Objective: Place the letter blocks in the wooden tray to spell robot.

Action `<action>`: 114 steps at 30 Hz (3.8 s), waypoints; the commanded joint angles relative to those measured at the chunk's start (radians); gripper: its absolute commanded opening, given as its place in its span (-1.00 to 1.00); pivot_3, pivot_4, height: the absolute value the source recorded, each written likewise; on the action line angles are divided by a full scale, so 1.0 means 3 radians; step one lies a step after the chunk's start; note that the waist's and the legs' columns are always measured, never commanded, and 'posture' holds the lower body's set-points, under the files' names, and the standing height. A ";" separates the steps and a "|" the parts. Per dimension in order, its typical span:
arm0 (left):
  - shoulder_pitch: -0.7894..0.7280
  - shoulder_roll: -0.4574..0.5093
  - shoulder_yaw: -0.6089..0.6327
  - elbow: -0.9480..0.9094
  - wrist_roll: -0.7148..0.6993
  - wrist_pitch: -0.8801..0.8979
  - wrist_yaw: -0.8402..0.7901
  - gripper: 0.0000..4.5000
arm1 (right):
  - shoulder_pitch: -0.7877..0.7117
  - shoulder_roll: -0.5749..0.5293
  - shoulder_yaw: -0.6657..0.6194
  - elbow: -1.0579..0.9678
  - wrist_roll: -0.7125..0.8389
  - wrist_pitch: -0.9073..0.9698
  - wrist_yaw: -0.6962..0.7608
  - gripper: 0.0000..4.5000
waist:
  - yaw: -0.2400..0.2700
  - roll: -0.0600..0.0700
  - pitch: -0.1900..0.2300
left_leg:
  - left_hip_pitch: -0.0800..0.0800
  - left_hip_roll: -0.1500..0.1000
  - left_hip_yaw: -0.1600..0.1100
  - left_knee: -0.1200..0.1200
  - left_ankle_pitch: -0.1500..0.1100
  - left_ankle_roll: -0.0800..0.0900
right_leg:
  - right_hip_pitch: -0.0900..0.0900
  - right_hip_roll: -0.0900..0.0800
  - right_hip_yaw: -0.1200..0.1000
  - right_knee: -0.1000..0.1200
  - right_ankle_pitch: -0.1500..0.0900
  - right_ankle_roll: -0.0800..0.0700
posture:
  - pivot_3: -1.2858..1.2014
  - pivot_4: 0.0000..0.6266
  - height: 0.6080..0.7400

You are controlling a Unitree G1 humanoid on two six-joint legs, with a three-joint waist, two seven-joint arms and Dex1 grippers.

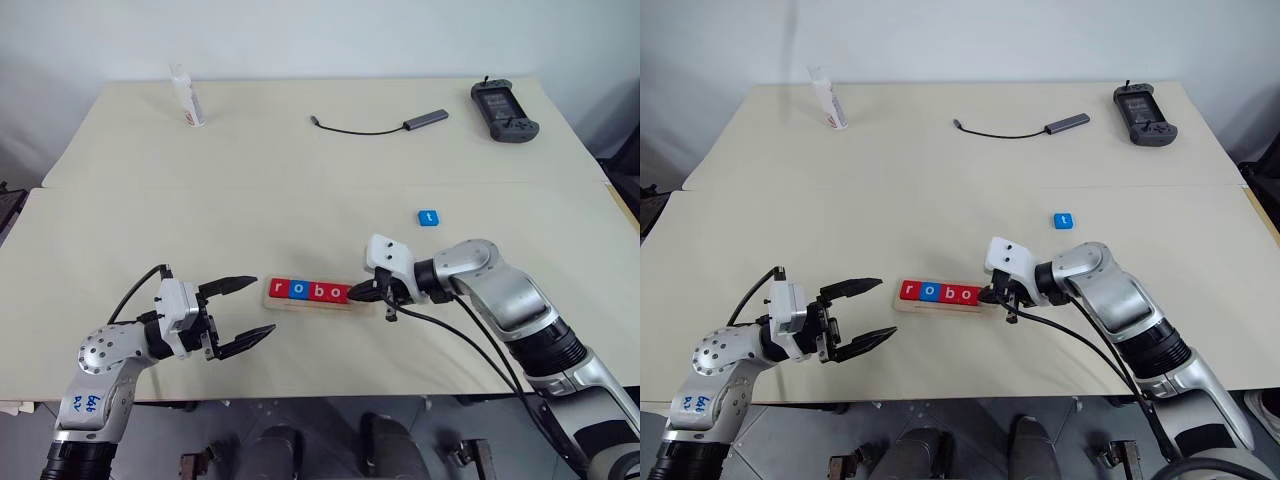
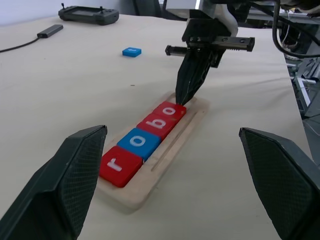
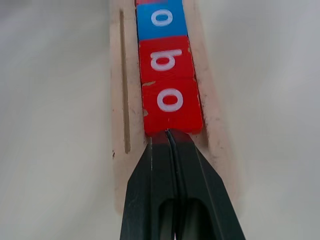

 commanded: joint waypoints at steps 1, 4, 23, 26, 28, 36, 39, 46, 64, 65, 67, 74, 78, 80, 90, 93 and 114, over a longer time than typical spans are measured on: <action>0.0009 0.0013 0.0039 -0.0096 -0.0022 -0.0007 0.0028 1.00 | -0.0049 0.0047 -0.0006 -0.0037 -0.0002 -0.0037 -0.0017 -0.99 | -0.0001 0.0000 0.0000 | 0.0000 0.0000 0.0000 0.0000 0.0000 0.0000 | 0.0000 0.0000 0.0000 0.0000 0.0000 0.0000 | 0.03 -0.52 1.00; -0.0001 0.0013 0.0027 -0.0096 -0.0025 -0.0004 0.0030 1.00 | 0.0001 -0.0032 -0.0098 -0.0102 0.0014 -0.0055 -0.0014 -0.99 | -0.0001 0.0000 0.0000 | 0.0000 0.0000 0.0000 0.0000 0.0000 0.0000 | 0.0000 0.0000 0.0000 0.0000 0.0000 0.0000 | 0.03 -0.52 1.00; -0.0317 0.0026 0.0026 0.0403 -0.0005 -0.0086 -0.0201 1.00 | 0.2570 0.0192 -0.2690 -0.0447 0.0570 -0.1857 -0.0831 0.98 | 0.0087 -0.0002 -0.0002 | 0.0007 -0.0002 0.0005 -0.0002 0.0000 0.0001 | 0.0006 0.0002 0.0002 0.0004 0.0000 0.0001 | 0.03 -0.52 1.00; -0.0357 0.0029 0.0030 0.0473 -0.0003 -0.0111 -0.0248 1.00 | 0.2658 0.0243 -0.2737 -0.0313 0.0539 -0.2066 -0.0955 0.98 | 0.0036 -0.0002 -0.0002 | 0.0012 -0.0001 0.0016 -0.0001 0.0001 0.0003 | 0.0006 0.0003 0.0011 0.0006 0.0001 0.0002 | 0.03 -0.52 1.00; -0.0381 0.0032 0.0031 0.0508 0.0000 -0.0130 -0.0272 1.00 | 0.2661 0.0253 -0.2749 -0.0228 0.0539 -0.2139 -0.1022 0.98 | 0.0008 -0.0002 -0.0002 | 0.0016 0.0001 0.0017 -0.0001 0.0002 0.0001 | 0.0007 0.0003 0.0012 0.0010 0.0001 0.0002 | 0.03 -0.52 1.00; -0.0435 0.0020 0.0034 0.0532 0.0019 -0.0147 -0.0262 1.00 | 0.1882 0.0087 -0.2356 -0.0140 0.0600 -0.1344 -0.1362 0.98 | -0.0014 -0.0001 -0.0002 | 0.0018 0.0002 0.0015 -0.0001 0.0005 -0.0002 | 0.0005 0.0003 0.0014 0.0014 0.0001 0.0001 | 0.03 -0.52 1.00; -0.0434 -0.0001 0.0018 0.0474 0.0029 -0.0132 -0.0214 1.00 | 0.1434 0.0038 -0.2164 -0.0024 0.0633 -0.0869 -0.1464 0.98 | -0.0003 -0.0001 -0.0002 | 0.0017 0.0003 0.0014 0.0000 0.0007 -0.0003 | 0.0002 0.0002 0.0015 0.0014 0.0000 -0.0001 | 0.03 -0.52 1.00; -0.0396 -0.0050 -0.0003 0.0378 0.0053 -0.0131 -0.0108 1.00 | 0.0140 0.0218 -0.1705 0.0968 0.0282 -0.0110 -0.2046 0.98 | -0.0006 -0.0001 -0.0002 | 0.0005 -0.0001 0.0005 0.0000 0.0007 -0.0003 | -0.0002 -0.0002 0.0007 0.0016 -0.0001 -0.0003 | 0.03 -0.52 1.00; -0.0217 -0.0106 -0.0028 0.0220 0.0032 -0.0171 -0.0037 1.00 | -0.0269 0.0635 -0.1626 0.1615 -0.0014 -0.0125 -0.2550 -0.17 | -0.0009 0.0000 -0.0002 | 0.0003 0.0000 0.0007 0.0000 0.0007 -0.0004 | -0.0007 0.0001 0.0006 0.0022 -0.0002 -0.0004 | 0.03 -0.52 1.00; -0.0225 -0.0108 -0.0038 0.0222 0.0023 -0.0169 -0.0055 1.00 | -0.0225 0.0624 -0.1629 0.1507 -0.0004 -0.0123 -0.2536 -0.17 | -0.0005 0.0000 -0.0002 | 0.0002 0.0000 0.0006 0.0000 0.0007 -0.0005 | -0.0007 0.0001 0.0006 0.0022 -0.0002 -0.0004 | 0.03 -0.52 1.00; -0.0242 -0.0116 -0.0065 0.0219 0.0016 -0.0161 -0.0083 1.00 | -0.0135 0.0590 -0.1664 0.1255 0.0052 -0.0004 -0.2503 -0.17 | -0.0008 0.0000 -0.0002 | 0.0001 -0.0001 0.0005 -0.0001 0.0007 -0.0004 | -0.0008 0.0001 0.0006 0.0021 -0.0002 -0.0004 | 0.03 -0.52 1.00; -0.0449 -0.0172 -0.0192 0.0396 0.0022 -0.0136 -0.0217 1.00 | 0.0464 0.0471 -0.1961 -0.0355 0.0370 0.1027 -0.2615 -0.17 | 0.0002 0.0000 -0.0002 | -0.0002 -0.0001 0.0005 -0.0002 0.0007 -0.0004 | -0.0010 0.0001 0.0006 0.0021 -0.0002 -0.0004 | 0.03 -0.52 1.00; -0.0589 -0.0224 -0.0256 0.0569 0.0028 -0.0131 -0.0306 1.00 | 0.0938 0.0660 -0.2180 -0.1438 0.0538 0.1813 -0.2840 -0.17 | 0.0007 0.0001 -0.0003 | -0.0001 0.0001 0.0004 -0.0004 0.0007 -0.0005 | -0.0010 0.0002 0.0006 0.0020 -0.0002 -0.0004 | 0.03 -0.52 1.00; -0.0638 -0.0239 -0.0290 0.0625 0.0029 -0.0130 -0.0354 1.00 | 0.1109 0.0835 -0.2266 -0.1796 0.0562 0.2083 -0.2968 -0.17 | -0.0002 0.0001 -0.0003 | -0.0001 0.0000 0.0006 -0.0003 0.0007 -0.0005 | -0.0010 0.0002 0.0008 0.0021 -0.0002 -0.0004 | 0.03 -0.52 1.00; -0.0909 -0.0224 -0.0322 0.0848 0.0040 -0.0114 -0.0485 1.00 | 0.1581 0.1532 -0.2223 -0.2312 0.0493 0.2601 -0.3372 -0.08 | -0.0001 0.0002 -0.0003 | 0.0001 -0.0004 0.0007 -0.0003 0.0007 -0.0004 | -0.0012 0.0002 0.0012 0.0025 -0.0002 -0.0004 | 0.03 -0.52 1.00; -0.0890 -0.0198 -0.0303 0.0798 0.0035 -0.0099 -0.0473 1.00 | 0.1541 0.1477 -0.2223 -0.2240 0.0534 0.2599 -0.3295 0.28 | -0.0007 0.0002 -0.0003 | 0.0002 -0.0003 0.0006 -0.0003 0.0007 -0.0004 | -0.0012 0.0004 0.0012 0.0026 -0.0002 -0.0004 | 0.03 -0.52 1.00; -0.0734 -0.0027 -0.0192 0.0467 -0.0021 0.0036 -0.0477 1.00 | 0.0870 -0.1112 -0.0949 0.0685 0.0181 -0.1505 0.0538 0.99 | -0.0005 -0.0002 -0.0001 | 0.0005 -0.0001 0.0014 -0.0002 0.0005 0.0004 | -0.0002 0.0002 0.0009 0.0009 0.0001 0.0001 | 0.03 -0.52 1.00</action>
